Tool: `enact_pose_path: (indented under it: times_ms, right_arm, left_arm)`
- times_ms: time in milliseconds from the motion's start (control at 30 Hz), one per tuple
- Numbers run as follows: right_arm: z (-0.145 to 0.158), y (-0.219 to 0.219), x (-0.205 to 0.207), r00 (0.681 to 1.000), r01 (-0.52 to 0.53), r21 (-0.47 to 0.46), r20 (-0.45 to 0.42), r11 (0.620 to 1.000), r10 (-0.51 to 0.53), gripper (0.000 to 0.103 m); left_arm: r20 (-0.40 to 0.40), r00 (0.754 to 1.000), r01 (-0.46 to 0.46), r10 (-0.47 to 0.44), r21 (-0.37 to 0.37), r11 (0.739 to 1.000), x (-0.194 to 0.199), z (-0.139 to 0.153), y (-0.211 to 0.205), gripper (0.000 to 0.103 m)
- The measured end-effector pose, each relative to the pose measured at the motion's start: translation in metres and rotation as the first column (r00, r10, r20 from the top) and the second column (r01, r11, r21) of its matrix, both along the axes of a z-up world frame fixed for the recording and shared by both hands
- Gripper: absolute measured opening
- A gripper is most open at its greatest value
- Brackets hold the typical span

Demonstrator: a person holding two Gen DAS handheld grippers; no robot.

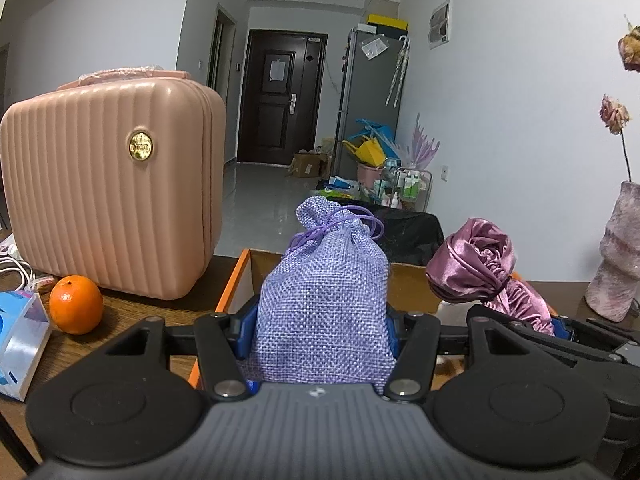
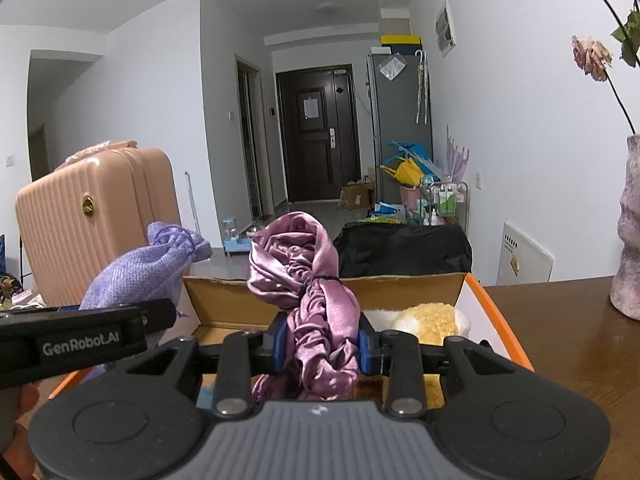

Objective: Organize soft objects
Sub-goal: 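Lift and carry the lavender pouch and pink scrunchie over the cardboard box, then open both tools to drop the pouch and scrunchie into the box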

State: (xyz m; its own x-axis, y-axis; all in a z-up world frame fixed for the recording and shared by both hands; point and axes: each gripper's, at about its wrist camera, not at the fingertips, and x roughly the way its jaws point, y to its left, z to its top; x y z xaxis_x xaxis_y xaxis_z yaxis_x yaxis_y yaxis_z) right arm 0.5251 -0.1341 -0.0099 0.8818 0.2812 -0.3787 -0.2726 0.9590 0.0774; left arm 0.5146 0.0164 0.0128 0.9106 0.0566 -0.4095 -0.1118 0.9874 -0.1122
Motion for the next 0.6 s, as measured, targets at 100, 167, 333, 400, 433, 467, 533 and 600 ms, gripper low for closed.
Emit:
enact_pose_path:
  times_ms: [100, 167, 333, 400, 433, 467, 533, 600]
  right_arm:
    - [0.0004, 0.0008, 0.0027, 1.000, -0.005, -0.001, -0.004, 1.000, 0.005, 0.032]
    - [-0.0001, 0.0016, 0.0033, 1.000, -0.009, -0.007, -0.003, 1.000, 0.009, 0.033]
    - [-0.0017, 0.0013, 0.0051, 1.000, -0.015, -0.021, -0.003, 1.000, 0.015, 0.042]
    - [-0.0011, 0.0013, 0.0031, 1.000, -0.007, -0.024, 0.010, 1.000, 0.007, 0.042]
    - [-0.0004, 0.0010, 0.0021, 1.000, -0.007, -0.021, 0.014, 1.000, 0.007, 0.046]
    - [0.0003, 0.0007, 0.0009, 1.000, -0.006, -0.020, 0.016, 1.000, 0.006, 0.053]
    - [0.0002, 0.0000, -0.0004, 1.000, 0.008, -0.024, 0.025, 1.000, -0.007, 0.063]
    - [0.0003, -0.0012, -0.0003, 0.999, 0.025, -0.029, 0.026, 0.999, -0.024, 0.069]
  left_arm:
    - [-0.009, 1.000, -0.010, 0.010, 0.004, 1.000, 0.0045, 0.0001, 0.0003, 0.058]
    - [-0.012, 1.000, -0.014, 0.014, 0.007, 1.000, 0.0064, -0.0005, 0.0004, 0.058]
    - [-0.017, 1.000, -0.013, 0.014, 0.013, 1.000, 0.0079, -0.0011, -0.0046, 0.061]
    - [-0.019, 1.000, -0.018, 0.018, 0.013, 1.000, 0.0067, -0.0011, -0.0065, 0.067]
    - [-0.018, 0.999, -0.026, 0.026, 0.013, 1.000, 0.0066, -0.0007, -0.0064, 0.074]
    - [-0.016, 0.999, -0.033, 0.033, 0.012, 0.999, 0.0070, -0.0003, -0.0052, 0.077]
    - [-0.007, 0.999, -0.052, 0.052, 0.007, 0.999, 0.0058, 0.0000, -0.0027, 0.083]
    - [-0.004, 0.997, -0.075, 0.075, 0.010, 0.997, 0.0053, 0.0007, -0.0012, 0.090]
